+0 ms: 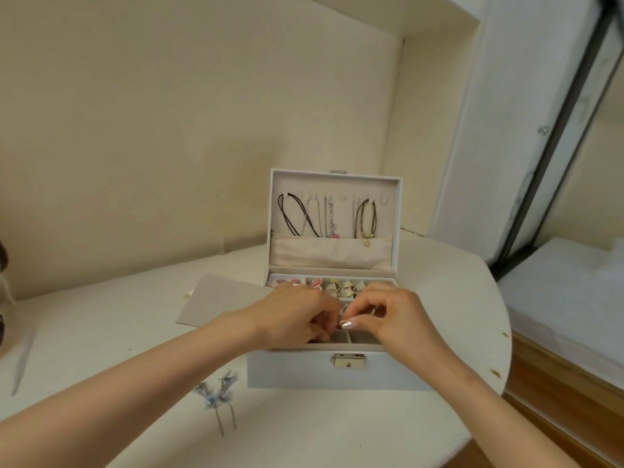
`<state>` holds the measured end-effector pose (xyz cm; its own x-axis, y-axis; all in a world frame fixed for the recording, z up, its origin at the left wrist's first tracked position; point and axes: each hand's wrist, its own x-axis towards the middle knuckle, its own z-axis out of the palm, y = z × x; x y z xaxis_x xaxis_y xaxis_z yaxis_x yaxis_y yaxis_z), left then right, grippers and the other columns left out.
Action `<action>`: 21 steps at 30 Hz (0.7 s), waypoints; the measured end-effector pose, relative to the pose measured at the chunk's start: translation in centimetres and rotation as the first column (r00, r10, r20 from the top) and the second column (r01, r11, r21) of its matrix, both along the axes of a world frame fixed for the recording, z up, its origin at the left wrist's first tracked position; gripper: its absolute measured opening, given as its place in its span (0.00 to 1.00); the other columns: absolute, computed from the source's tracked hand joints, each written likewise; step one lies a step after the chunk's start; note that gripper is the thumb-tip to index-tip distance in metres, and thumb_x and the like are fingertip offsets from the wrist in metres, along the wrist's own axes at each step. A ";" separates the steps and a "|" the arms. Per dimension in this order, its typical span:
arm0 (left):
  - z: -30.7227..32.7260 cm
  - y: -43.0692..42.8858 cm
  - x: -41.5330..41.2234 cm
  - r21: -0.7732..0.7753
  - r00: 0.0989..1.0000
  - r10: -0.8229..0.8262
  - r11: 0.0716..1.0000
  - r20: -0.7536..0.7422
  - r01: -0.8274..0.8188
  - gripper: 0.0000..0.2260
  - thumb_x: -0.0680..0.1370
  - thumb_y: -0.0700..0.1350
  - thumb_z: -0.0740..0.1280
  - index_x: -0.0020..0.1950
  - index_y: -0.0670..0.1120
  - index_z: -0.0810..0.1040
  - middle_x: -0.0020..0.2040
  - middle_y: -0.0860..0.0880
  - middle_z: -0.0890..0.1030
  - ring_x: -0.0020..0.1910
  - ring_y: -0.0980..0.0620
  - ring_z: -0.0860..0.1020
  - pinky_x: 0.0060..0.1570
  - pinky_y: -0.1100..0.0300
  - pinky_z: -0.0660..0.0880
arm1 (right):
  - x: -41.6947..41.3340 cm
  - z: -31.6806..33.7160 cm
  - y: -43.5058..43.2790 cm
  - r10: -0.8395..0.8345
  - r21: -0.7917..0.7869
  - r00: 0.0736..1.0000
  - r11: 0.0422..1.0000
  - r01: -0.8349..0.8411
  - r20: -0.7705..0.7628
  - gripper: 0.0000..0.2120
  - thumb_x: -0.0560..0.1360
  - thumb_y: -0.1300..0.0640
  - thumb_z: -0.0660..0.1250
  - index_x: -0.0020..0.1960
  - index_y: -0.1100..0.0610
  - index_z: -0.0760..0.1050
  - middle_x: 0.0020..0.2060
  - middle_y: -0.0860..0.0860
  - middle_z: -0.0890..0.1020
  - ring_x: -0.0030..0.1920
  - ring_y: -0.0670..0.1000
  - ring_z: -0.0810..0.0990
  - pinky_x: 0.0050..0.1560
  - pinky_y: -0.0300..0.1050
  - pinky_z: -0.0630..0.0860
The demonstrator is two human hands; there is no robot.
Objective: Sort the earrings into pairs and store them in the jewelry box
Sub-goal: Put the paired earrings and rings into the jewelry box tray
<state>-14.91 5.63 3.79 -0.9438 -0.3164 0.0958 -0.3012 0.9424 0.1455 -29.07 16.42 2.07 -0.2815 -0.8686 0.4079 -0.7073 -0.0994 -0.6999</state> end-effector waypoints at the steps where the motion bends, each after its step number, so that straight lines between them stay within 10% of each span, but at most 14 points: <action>1: -0.2 0.0 0.2 -0.002 1.000 0.003 1.000 -0.021 -0.003 0.07 0.74 0.43 0.66 0.40 0.55 0.72 0.37 0.57 0.76 0.41 0.56 0.73 0.45 0.58 0.67 | 0.0 0.0 0.0 0.004 0.002 1.000 1.000 -0.004 0.005 0.08 0.64 0.65 0.76 0.34 0.53 0.82 0.34 0.47 0.79 0.36 0.41 0.74 0.39 0.30 0.69; 21: -1.0 0.4 0.4 -0.160 0.982 0.014 0.986 -0.189 -0.045 0.03 0.73 0.47 0.68 0.45 0.52 0.78 0.46 0.56 0.79 0.51 0.57 0.69 0.48 0.58 0.62 | 0.6 0.8 0.7 0.011 0.033 0.999 0.999 -0.012 0.041 0.08 0.65 0.64 0.76 0.34 0.52 0.82 0.31 0.45 0.81 0.33 0.38 0.74 0.37 0.28 0.68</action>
